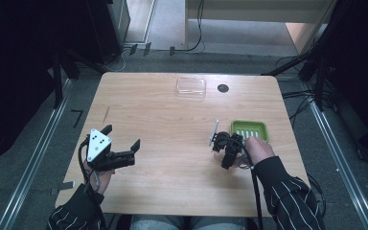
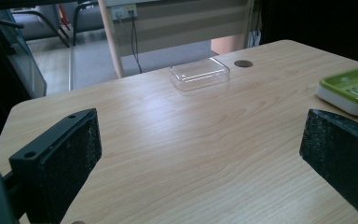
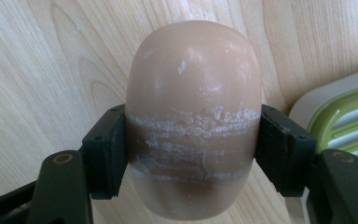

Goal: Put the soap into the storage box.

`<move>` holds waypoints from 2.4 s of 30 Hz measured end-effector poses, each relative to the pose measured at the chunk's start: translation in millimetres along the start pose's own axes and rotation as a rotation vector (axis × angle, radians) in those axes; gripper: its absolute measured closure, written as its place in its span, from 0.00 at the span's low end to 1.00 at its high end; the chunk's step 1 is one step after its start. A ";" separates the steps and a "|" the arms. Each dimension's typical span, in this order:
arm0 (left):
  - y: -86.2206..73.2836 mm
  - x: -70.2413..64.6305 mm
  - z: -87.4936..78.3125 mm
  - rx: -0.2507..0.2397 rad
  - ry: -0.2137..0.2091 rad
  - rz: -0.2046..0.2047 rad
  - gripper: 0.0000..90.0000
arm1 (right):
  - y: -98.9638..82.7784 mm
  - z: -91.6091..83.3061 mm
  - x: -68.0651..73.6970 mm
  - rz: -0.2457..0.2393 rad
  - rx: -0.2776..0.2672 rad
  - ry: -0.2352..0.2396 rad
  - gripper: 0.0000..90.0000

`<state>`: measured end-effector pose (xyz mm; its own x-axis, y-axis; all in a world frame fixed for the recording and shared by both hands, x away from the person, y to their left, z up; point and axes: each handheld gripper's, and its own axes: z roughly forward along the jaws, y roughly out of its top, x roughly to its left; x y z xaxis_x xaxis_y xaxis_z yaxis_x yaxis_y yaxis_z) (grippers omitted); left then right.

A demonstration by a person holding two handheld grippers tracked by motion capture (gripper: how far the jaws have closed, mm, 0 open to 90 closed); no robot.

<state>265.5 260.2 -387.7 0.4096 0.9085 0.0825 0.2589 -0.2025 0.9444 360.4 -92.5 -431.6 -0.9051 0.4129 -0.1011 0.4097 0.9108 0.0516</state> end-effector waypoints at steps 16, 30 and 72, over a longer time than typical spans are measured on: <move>-0.8 1.0 -1.9 0.002 0.002 0.000 0.00 | -13.1 -6.7 -11.4 -0.014 -0.010 0.000 0.38; -4.8 6.6 -12.3 0.001 0.027 -0.012 0.00 | -24.3 -13.3 -26.1 -0.032 -0.010 0.002 0.38; -8.9 11.3 -22.6 0.006 0.048 -0.013 0.00 | -36.1 -34.4 -49.0 -0.054 -0.040 -0.026 0.38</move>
<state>248.1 280.6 -388.0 0.3634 0.9277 0.0859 0.2690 -0.1928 0.9437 386.0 -145.8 -394.4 -0.9224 0.3636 -0.1307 0.3549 0.9310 0.0850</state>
